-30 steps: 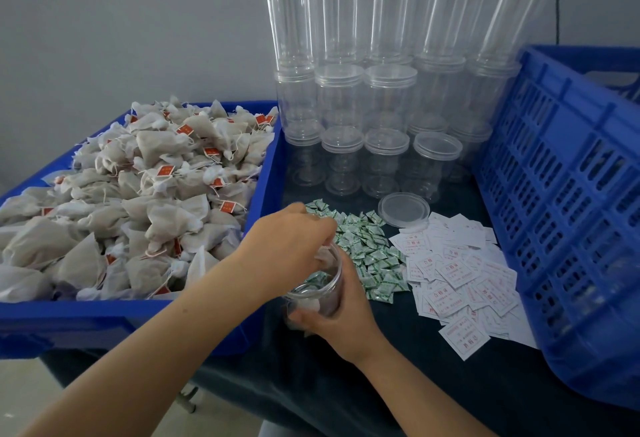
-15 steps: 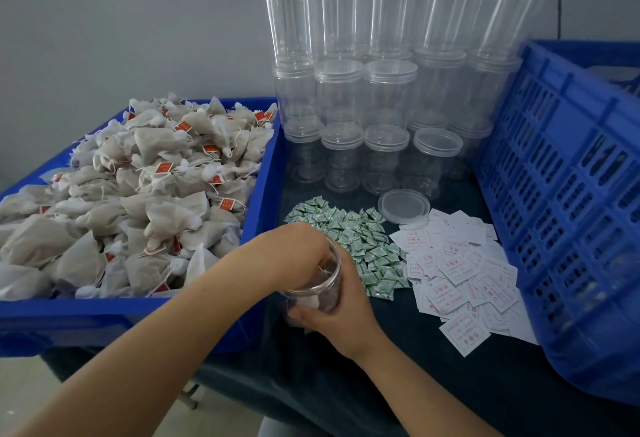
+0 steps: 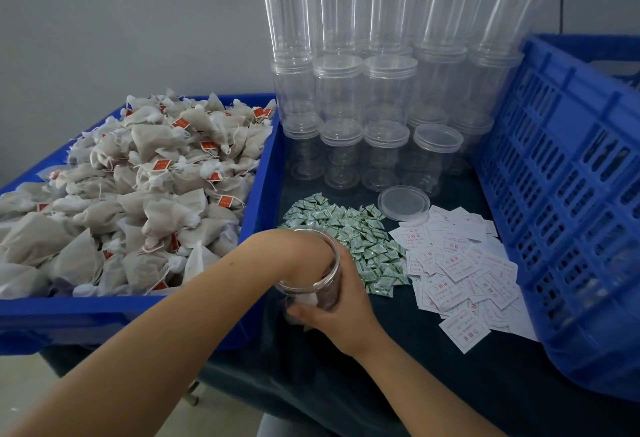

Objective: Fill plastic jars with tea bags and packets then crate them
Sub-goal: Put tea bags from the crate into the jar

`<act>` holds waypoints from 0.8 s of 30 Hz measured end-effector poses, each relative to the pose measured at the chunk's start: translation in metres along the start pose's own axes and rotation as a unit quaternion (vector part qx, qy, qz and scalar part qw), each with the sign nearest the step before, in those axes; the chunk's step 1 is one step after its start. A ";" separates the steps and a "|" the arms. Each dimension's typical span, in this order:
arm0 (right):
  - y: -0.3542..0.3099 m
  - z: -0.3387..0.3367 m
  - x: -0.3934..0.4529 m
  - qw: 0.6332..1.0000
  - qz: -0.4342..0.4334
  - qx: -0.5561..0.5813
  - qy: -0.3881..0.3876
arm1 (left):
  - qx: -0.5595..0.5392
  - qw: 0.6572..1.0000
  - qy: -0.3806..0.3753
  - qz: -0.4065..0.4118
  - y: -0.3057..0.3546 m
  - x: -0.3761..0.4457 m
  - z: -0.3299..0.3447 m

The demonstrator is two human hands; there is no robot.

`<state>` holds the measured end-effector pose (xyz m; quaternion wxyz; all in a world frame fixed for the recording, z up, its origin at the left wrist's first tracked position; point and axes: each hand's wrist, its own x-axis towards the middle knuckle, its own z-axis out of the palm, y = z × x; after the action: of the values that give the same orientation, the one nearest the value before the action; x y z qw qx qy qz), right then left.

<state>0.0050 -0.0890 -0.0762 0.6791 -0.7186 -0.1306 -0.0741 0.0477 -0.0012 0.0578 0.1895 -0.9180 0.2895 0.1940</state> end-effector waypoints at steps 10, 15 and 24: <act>-0.003 -0.001 -0.001 1.000 0.013 -0.006 -0.010 | -0.048 0.999 -0.004 -0.001 -0.001 0.000 0.003; -0.002 -0.001 -0.001 1.000 0.009 -0.001 0.001 | -0.072 0.996 -0.044 0.041 -0.004 -0.005 -0.007; -0.003 0.001 -0.003 0.998 0.023 0.049 -0.011 | -0.254 0.961 0.112 -0.004 -0.067 -0.053 -0.040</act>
<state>0.0011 -0.0883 -0.0745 0.7136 -0.6879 -0.1250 -0.0443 0.0579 0.0556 0.1328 -0.0824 -0.9529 0.2464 0.1567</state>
